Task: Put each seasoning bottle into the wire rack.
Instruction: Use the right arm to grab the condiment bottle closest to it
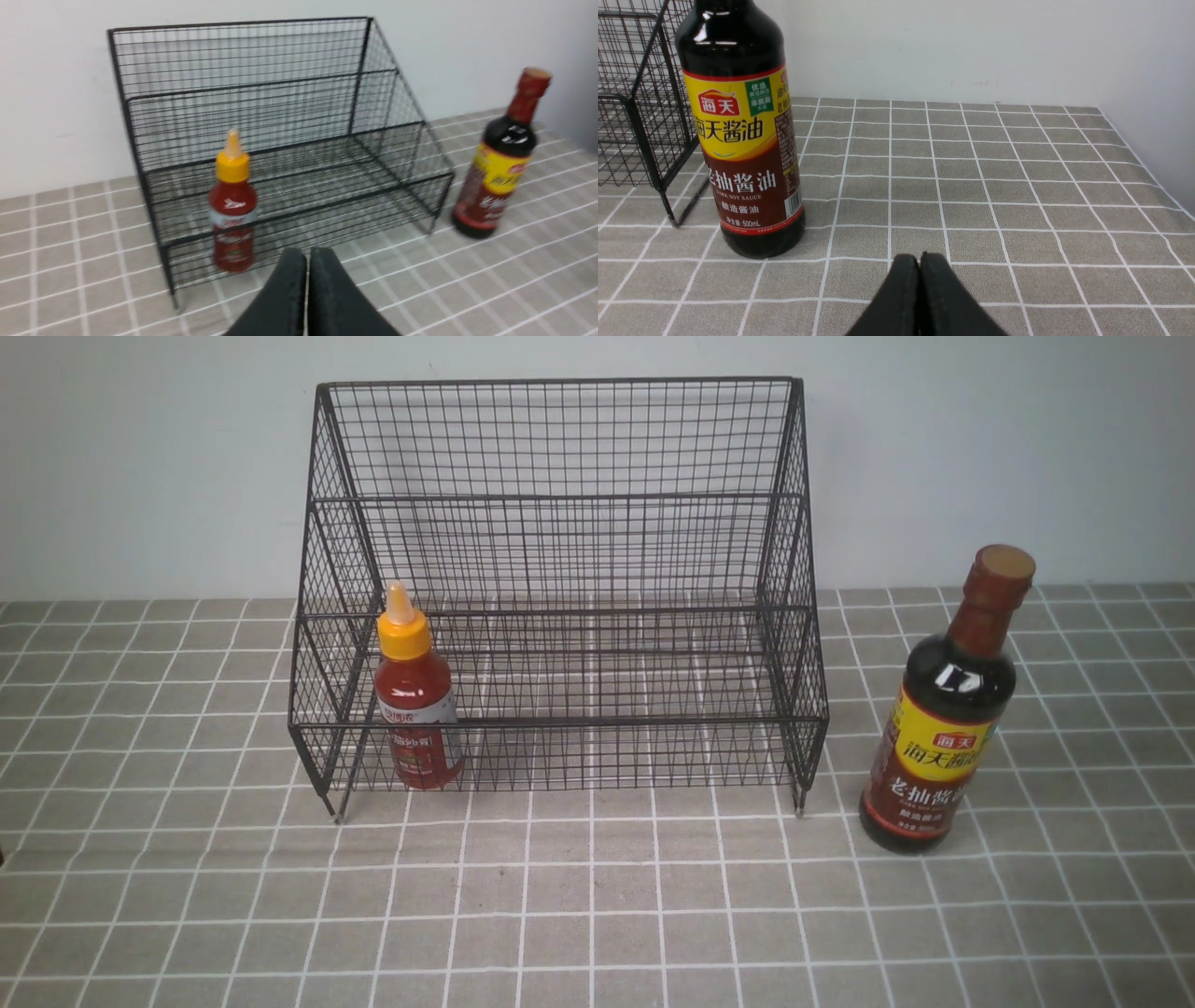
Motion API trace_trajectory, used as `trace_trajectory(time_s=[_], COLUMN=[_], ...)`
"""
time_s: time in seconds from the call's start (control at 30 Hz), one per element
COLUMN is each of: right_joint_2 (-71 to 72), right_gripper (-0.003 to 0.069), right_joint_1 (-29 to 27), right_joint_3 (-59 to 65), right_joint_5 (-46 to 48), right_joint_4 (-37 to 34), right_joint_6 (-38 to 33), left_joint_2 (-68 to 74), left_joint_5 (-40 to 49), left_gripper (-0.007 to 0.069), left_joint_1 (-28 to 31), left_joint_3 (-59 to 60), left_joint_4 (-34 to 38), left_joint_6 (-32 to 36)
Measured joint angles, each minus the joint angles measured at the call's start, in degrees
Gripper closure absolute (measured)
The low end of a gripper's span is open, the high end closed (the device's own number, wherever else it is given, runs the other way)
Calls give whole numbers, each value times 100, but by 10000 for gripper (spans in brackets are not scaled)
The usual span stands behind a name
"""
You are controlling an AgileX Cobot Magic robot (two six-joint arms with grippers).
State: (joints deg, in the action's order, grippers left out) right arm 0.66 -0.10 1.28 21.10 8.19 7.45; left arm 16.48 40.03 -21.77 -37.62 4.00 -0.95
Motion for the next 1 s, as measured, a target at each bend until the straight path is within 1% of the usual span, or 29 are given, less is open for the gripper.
trace_trajectory(time_s=[0.1,0.13,0.2,0.27,0.3,0.33,0.37,0.4,0.47,0.53,0.6,1.0], right_joint_2=[0,0,0,0,0,0,0,0,0,0,0,0], right_gripper=[676,676,676,676,676,676,676,676,676,676,676,676], right_joint_1=[0,0,0,0,0,0,0,0,0,0,0,0], right_joint_3=[0,0,0,0,0,0,0,0,0,0,0,0], right_joint_5=[0,0,0,0,0,0,0,0,0,0,0,0], right_joint_4=[0,0,0,0,0,0,0,0,0,0,0,0], right_joint_6=[0,0,0,0,0,0,0,0,0,0,0,0], left_joint_2=[-103,-241,-617,-787,-990,-1124,-1377,-1518,-1605,-1693,-1714,-1714], left_joint_5=[-156,-350,-831,-1027,-1291,-1396,-1679,-1796,-1841,-1913,-1913,-1850], left_gripper=[631,631,631,631,631,631,631,631,631,631,631,631], left_joint_1=[6,76,424,654,899,1021,1358,1513,1617,1778,1809,1814], left_joint_3=[268,546,1243,1554,2010,2204,2760,3037,3237,3693,3904,3919], left_joint_4=[-255,-359,-400,-400,-400,-400,-400,-400,-400,-400,-430,-434], left_joint_6=[0,6,6,6,6,6,6,6,6,6,6,6])
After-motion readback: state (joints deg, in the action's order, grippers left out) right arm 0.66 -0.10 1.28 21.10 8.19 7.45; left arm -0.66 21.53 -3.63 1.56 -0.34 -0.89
